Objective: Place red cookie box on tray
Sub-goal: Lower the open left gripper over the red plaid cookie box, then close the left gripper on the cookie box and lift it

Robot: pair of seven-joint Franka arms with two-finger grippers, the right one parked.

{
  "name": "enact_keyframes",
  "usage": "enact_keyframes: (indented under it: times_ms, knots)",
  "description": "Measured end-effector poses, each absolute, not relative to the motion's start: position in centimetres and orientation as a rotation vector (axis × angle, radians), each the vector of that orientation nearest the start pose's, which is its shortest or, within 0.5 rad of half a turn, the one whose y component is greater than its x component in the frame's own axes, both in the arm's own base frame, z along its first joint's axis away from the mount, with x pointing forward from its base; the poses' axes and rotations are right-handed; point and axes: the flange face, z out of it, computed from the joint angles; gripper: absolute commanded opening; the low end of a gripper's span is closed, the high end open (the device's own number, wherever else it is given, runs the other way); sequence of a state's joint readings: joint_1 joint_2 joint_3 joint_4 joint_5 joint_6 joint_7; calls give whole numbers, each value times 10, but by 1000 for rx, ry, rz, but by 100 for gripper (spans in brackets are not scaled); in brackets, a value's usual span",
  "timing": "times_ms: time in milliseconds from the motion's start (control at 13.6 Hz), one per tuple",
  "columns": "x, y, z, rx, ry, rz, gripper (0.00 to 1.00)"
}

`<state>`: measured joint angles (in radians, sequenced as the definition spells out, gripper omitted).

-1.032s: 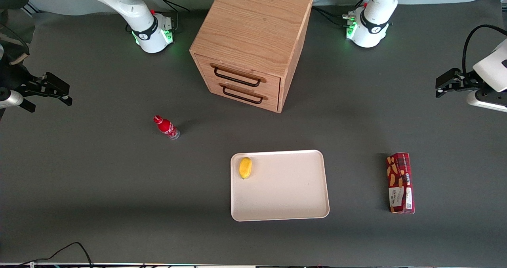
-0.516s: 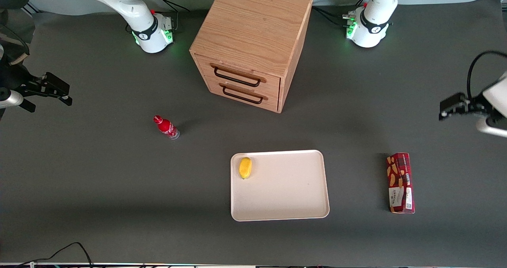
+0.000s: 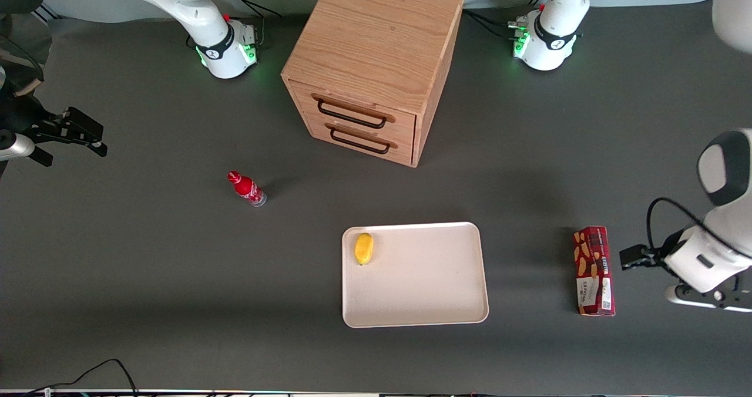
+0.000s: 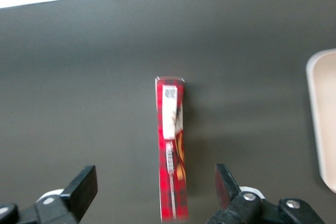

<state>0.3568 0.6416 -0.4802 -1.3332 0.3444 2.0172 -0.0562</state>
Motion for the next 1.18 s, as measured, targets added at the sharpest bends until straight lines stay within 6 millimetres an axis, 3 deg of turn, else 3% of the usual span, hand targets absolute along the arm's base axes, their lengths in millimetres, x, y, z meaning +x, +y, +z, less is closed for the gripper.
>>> enact_keyframes:
  times_ms: [221, 516, 589, 737, 884, 1179]
  knots:
    - [745, 14, 339, -3101, 128, -185, 100]
    - [750, 15, 285, -3087, 97, -191, 100]
    - [751, 14, 271, -3097, 89, -201, 94]
    - [751, 10, 248, -3110, 70, -196, 42]
    - [751, 7, 240, -3111, 65, -188, 3]
    - [750, 4, 236, -3088, 78, -178, 0]
